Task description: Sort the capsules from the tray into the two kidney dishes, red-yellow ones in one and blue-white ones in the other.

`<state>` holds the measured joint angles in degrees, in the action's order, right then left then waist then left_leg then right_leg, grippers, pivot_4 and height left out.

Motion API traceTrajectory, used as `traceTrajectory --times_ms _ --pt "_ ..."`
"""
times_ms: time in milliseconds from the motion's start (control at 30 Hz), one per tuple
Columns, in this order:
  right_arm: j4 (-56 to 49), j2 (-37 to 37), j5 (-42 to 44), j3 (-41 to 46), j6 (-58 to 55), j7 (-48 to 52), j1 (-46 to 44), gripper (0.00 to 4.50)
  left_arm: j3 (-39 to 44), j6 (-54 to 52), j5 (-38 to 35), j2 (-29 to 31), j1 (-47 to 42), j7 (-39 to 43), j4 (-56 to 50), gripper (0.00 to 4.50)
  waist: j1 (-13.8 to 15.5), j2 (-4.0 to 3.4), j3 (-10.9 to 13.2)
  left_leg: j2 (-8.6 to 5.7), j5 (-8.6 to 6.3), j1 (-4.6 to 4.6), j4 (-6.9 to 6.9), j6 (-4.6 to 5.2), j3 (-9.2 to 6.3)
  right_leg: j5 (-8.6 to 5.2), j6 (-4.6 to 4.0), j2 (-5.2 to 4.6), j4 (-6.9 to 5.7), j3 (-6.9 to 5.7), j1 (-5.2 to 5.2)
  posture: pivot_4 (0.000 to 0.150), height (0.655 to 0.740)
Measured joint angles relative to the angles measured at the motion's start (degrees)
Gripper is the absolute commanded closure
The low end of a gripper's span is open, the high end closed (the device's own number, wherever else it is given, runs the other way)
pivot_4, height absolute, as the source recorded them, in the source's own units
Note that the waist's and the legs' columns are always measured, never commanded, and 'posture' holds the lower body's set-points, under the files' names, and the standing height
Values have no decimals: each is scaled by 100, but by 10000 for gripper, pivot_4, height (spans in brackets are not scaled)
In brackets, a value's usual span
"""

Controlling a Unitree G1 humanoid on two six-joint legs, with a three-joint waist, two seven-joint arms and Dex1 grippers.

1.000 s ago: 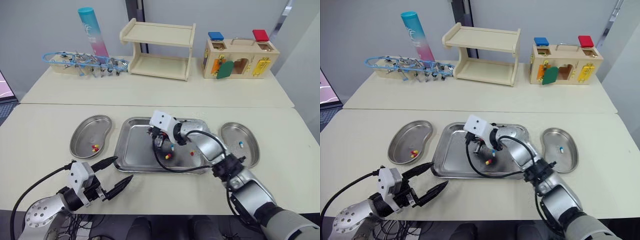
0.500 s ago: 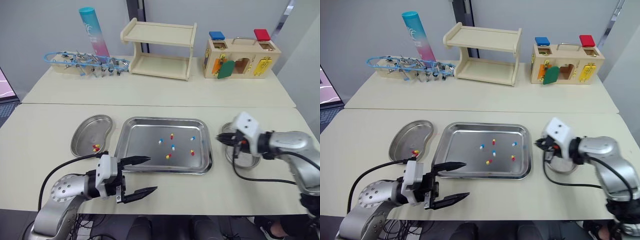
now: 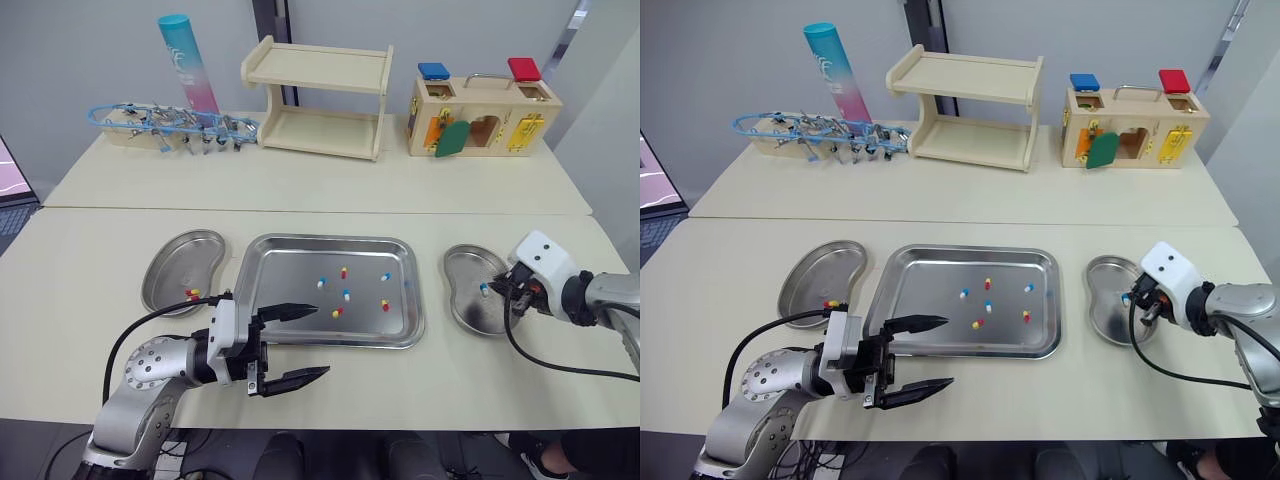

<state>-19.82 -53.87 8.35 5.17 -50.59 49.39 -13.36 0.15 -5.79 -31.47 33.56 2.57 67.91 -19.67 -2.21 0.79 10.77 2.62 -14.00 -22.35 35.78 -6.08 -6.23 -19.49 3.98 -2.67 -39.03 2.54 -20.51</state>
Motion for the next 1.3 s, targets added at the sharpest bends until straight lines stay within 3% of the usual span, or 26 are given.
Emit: traceTrajectory --times_ms 200,700,800,1067,1300 --pt "58 -14 57 23 34 -47 -4 8988 1 -2 -10 -2 0 -39 -8 0 13 0 0 0 0 0 0 0 0 0 0 0 0 0 0 1500 7400" --pt "92 -128 426 52 696 142 114 8988 136 -20 -220 25 25 -334 -83 0 30 0 0 0 0 1 1 0 0 0 0 0 0 0 1 1500 7400" --pt "142 -154 427 109 1249 287 253 8988 334 -129 -219 115 155 -525 -121 0 35 1 0 0 0 0 2 0 0 0 1 0 2 -1 2 1500 7400" --pt "429 -152 834 1199 3272 1257 1423 8988 2156 -605 -408 738 923 -1129 151 0 36 2 1 1 0 11 1 0 0 0 1 -1 1 -2 11 1500 7400" --pt "1052 -340 1044 1955 4013 2004 1983 8988 3852 -393 128 1585 1334 -1231 2509 0 15 4 2 2 -1 40 -6 1 6 -3 -2 0 3 1 29 1500 7400"
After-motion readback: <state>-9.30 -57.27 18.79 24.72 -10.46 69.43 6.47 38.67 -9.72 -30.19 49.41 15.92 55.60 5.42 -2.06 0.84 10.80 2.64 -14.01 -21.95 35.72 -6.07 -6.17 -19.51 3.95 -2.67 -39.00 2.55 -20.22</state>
